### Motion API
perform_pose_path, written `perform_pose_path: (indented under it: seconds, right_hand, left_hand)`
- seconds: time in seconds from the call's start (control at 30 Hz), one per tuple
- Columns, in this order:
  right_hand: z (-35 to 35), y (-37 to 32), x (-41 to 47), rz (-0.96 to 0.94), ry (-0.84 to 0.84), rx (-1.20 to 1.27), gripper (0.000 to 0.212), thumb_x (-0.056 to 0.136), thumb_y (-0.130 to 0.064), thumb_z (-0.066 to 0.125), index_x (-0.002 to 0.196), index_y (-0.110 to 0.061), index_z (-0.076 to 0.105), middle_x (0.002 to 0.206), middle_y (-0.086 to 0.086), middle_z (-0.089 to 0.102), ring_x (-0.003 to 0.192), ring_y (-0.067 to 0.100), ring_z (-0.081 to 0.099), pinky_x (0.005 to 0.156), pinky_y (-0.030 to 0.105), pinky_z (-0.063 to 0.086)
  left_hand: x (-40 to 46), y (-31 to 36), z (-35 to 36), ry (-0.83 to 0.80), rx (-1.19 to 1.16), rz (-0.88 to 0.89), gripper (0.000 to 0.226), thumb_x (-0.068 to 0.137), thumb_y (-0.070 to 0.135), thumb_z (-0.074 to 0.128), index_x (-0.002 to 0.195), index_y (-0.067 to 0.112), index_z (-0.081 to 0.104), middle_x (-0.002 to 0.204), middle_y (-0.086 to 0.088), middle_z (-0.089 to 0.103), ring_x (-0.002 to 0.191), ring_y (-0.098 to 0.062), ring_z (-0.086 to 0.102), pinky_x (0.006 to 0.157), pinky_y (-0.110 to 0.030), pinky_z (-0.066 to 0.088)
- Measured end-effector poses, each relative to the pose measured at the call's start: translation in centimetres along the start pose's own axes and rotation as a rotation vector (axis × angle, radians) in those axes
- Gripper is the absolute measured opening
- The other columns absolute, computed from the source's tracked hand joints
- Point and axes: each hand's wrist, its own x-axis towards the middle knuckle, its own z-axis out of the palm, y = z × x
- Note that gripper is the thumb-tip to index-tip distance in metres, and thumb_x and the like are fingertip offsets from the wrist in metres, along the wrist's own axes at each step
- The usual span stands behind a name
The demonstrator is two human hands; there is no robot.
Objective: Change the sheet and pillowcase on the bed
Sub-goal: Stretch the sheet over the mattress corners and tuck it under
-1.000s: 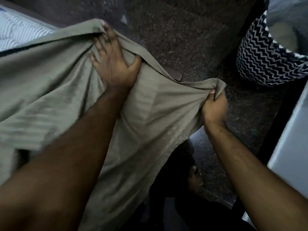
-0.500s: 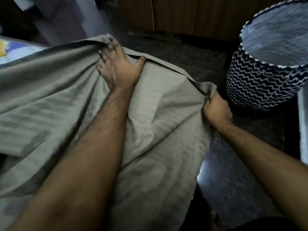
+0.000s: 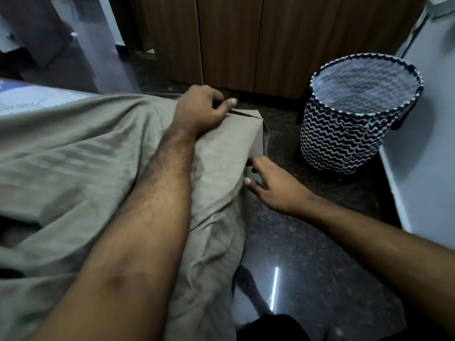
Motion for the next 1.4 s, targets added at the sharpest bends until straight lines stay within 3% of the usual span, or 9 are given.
perform_pose_path:
  seconds: [0.23, 0.33, 0.6, 0.73, 0.87, 0.97, 1.17, 1.3, 1.4]
  right_hand:
    - [-0.1, 1.6, 3.0, 0.103, -0.056, 0.081, 0.049, 0.101, -0.025, 0.054, 0.146, -0.012, 0.040, 0.146, 0.010, 0.049, 0.135, 0.025, 0.045, 0.103, 0.023, 0.033]
    - [0.6, 2.1, 4.4, 0.205, 0.094, 0.318, 0.050, 0.101, -0.033, 0.053, 0.147, -0.023, 0.037, 0.146, 0.004, 0.052, 0.134, 0.021, 0.049, 0.111, 0.039, 0.040]
    - [5.8, 5.6, 4.5, 0.264, 0.000, 0.603, 0.059, 0.105, -0.043, 0.043, 0.158, -0.025, 0.026, 0.161, -0.003, 0.033, 0.147, 0.014, 0.030, 0.122, 0.034, 0.026]
    - [8.7, 7.4, 4.9, 0.272, -0.066, 0.580, 0.059, 0.101, -0.059, 0.034, 0.156, -0.041, 0.021, 0.163, -0.008, 0.027, 0.150, 0.017, 0.024, 0.123, 0.043, 0.023]
    - [8.8, 8.0, 5.6, 0.298, -0.202, 0.402, 0.058, 0.107, -0.042, 0.032, 0.159, -0.019, 0.019, 0.164, 0.010, 0.025, 0.150, 0.028, 0.025, 0.121, 0.039, 0.023]
    - [8.1, 8.2, 6.0, 0.288, -0.265, 0.140, 0.053, 0.105, -0.039, 0.036, 0.148, -0.008, 0.033, 0.154, 0.022, 0.036, 0.141, 0.039, 0.035, 0.114, 0.046, 0.033]
    - [6.1, 9.2, 5.9, 0.055, -0.471, -0.352, 0.056, 0.096, -0.039, 0.055, 0.148, -0.025, 0.041, 0.155, 0.006, 0.038, 0.143, 0.030, 0.030, 0.114, 0.046, 0.032]
    - [4.8, 9.0, 2.9, -0.403, -0.172, -0.640, 0.034, 0.099, -0.024, 0.042, 0.129, -0.020, 0.057, 0.129, 0.007, 0.061, 0.124, 0.029, 0.051, 0.091, 0.041, 0.045]
    - [5.7, 10.4, 0.7, -0.705, -0.062, -0.478, 0.048, 0.091, -0.035, 0.037, 0.129, -0.018, 0.059, 0.126, 0.007, 0.061, 0.112, 0.027, 0.058, 0.080, 0.038, 0.048]
  left_hand:
    - [0.0, 2.2, -0.1, -0.168, 0.172, 0.264, 0.054, 0.086, 0.070, 0.048, 0.089, 0.026, 0.079, 0.085, 0.006, 0.071, 0.082, -0.020, 0.067, 0.060, -0.029, 0.043]
    - [0.2, 4.3, 0.3, -0.325, 0.153, 0.351, 0.041, 0.088, 0.062, 0.058, 0.103, 0.030, 0.079, 0.102, 0.007, 0.067, 0.096, -0.020, 0.064, 0.072, -0.034, 0.049]
    - [1.8, 5.3, 0.8, -0.438, 0.254, 0.332, 0.047, 0.090, 0.057, 0.062, 0.073, 0.016, 0.077, 0.066, 0.000, 0.064, 0.071, -0.022, 0.062, 0.063, -0.036, 0.047]
    - [1.4, 6.5, 0.9, -0.529, 0.328, 0.292, 0.045, 0.090, 0.053, 0.066, 0.070, 0.014, 0.074, 0.065, -0.003, 0.064, 0.063, -0.019, 0.060, 0.059, -0.034, 0.045]
    - [-0.3, 9.4, 1.9, -0.721, 0.610, 0.383, 0.050, 0.078, 0.063, 0.074, 0.095, 0.016, 0.075, 0.080, 0.002, 0.054, 0.090, -0.023, 0.053, 0.070, -0.034, 0.040]
    - [-1.9, 11.3, 3.1, -0.663, 0.836, 0.402, 0.046, 0.086, 0.046, 0.072, 0.115, 0.010, 0.069, 0.114, -0.013, 0.063, 0.113, -0.033, 0.058, 0.081, -0.038, 0.046]
    - [-9.8, 12.5, 6.6, -0.742, 0.897, 0.227, 0.035, 0.100, 0.031, 0.048, 0.127, 0.016, 0.065, 0.141, -0.009, 0.058, 0.138, -0.029, 0.042, 0.120, -0.041, 0.022]
    - [-24.1, 12.7, 7.7, -0.553, 0.590, -0.174, 0.058, 0.094, 0.030, 0.057, 0.147, 0.008, 0.047, 0.162, -0.014, 0.030, 0.151, -0.025, 0.025, 0.123, -0.036, 0.013]
    - [-31.3, 14.8, 7.9, -0.424, 0.508, -0.375, 0.069, 0.083, 0.034, 0.070, 0.142, 0.005, 0.051, 0.153, -0.014, 0.045, 0.142, -0.026, 0.041, 0.117, -0.038, 0.026]
